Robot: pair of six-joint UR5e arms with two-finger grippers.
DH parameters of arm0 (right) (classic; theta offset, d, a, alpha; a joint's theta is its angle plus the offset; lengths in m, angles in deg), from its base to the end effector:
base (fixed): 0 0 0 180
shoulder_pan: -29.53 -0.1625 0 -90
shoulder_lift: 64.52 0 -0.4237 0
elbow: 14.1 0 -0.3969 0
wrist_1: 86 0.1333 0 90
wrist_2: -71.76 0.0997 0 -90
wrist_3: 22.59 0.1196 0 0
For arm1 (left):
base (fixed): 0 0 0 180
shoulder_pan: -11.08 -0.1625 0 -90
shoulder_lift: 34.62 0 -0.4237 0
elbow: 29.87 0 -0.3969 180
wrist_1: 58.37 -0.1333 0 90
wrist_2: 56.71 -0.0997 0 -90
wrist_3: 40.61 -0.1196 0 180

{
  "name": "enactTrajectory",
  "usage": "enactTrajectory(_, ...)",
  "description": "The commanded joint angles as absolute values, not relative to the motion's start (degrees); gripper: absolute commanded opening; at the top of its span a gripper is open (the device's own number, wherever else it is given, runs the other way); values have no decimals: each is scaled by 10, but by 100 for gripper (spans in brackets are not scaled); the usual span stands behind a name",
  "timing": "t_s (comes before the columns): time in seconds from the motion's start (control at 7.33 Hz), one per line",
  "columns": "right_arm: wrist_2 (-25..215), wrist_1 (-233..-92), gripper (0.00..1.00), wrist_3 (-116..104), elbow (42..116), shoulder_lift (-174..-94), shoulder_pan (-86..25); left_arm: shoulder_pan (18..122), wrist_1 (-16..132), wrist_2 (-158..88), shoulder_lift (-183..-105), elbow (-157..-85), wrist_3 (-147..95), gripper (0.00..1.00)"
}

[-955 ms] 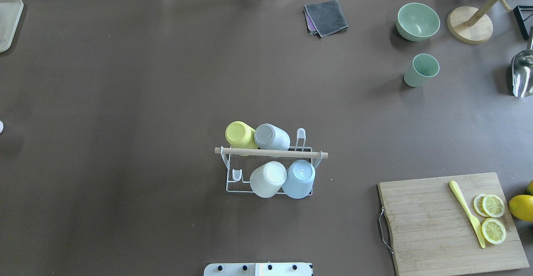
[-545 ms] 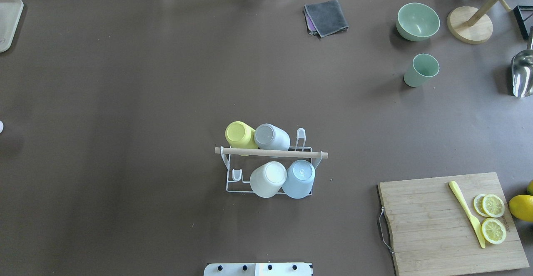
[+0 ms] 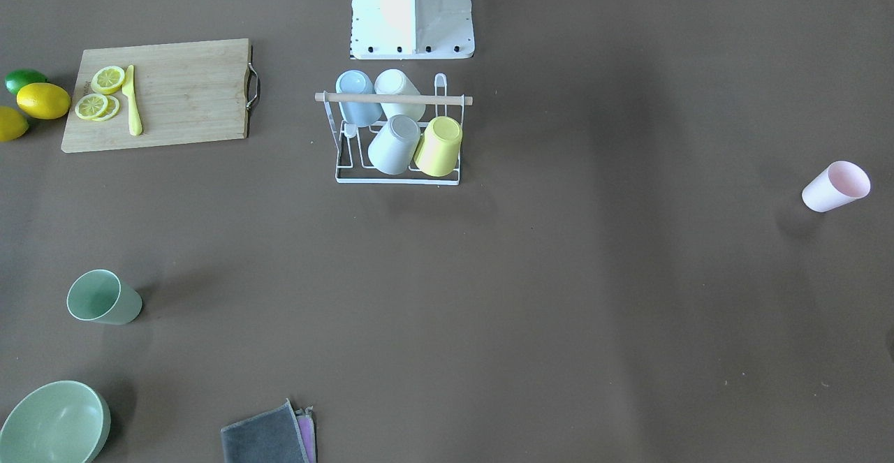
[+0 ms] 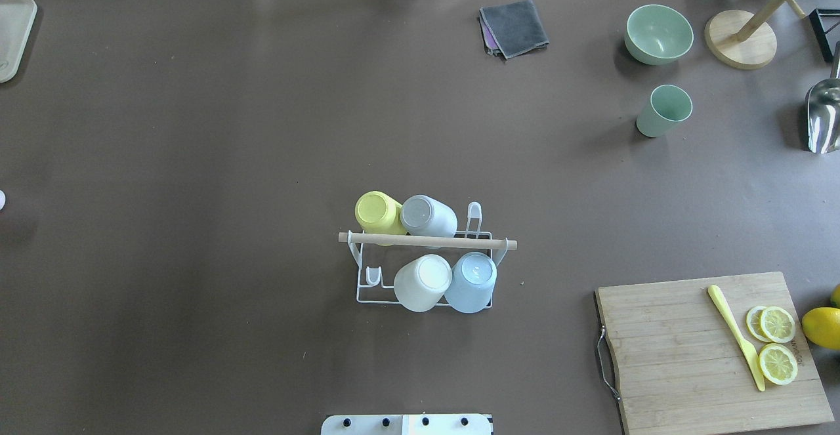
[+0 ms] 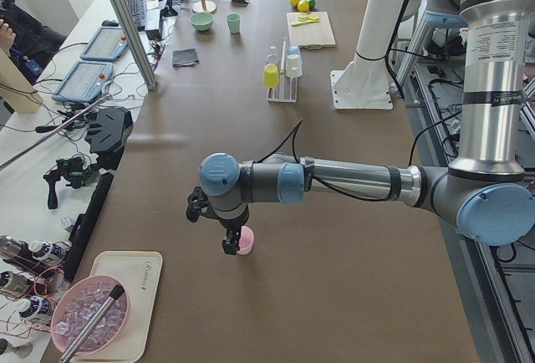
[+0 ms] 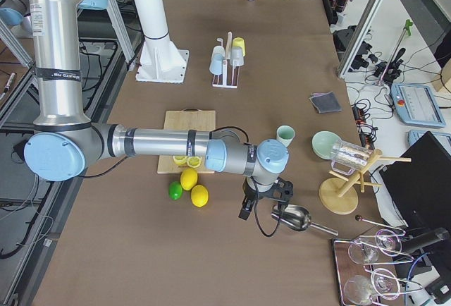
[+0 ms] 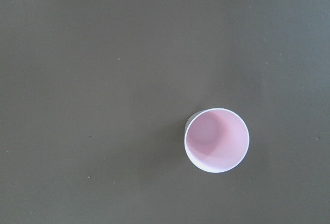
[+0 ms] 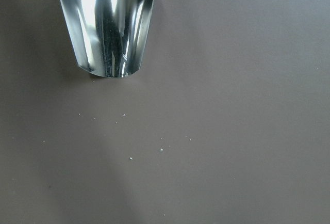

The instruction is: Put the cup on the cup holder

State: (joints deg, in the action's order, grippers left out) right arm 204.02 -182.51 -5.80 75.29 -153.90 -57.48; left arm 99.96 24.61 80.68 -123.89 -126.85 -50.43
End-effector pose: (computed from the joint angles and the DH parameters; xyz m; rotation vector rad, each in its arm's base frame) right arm 0.0272 -0.4926 0.6853 -0.2339 -0.7095 0.2714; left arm -0.0357 -0.4885 0.6253 0.0502 0.8268 0.1744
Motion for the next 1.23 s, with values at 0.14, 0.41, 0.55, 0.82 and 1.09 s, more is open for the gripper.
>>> enactTrajectory(0.14,2040,-1825,100,-58,753,-1539,-575,971,244,773,-1285,-1305,-497,98)
enactTrajectory(0.41,2040,-1825,100,-58,748,-1540,-575,893,238,751,-1308,-1319,-499,98)
enactTrajectory(0.55,2040,-1825,100,-58,748,-1539,-575,881,209,739,-1335,-1317,-500,98)
enactTrajectory(0.82,2040,-1825,100,-58,748,-1539,-575,848,182,699,-1369,-1317,-507,98)
enactTrajectory(1.09,2040,-1825,100,-58,748,-1540,-575,794,157,651,-1384,-1315,-507,98)
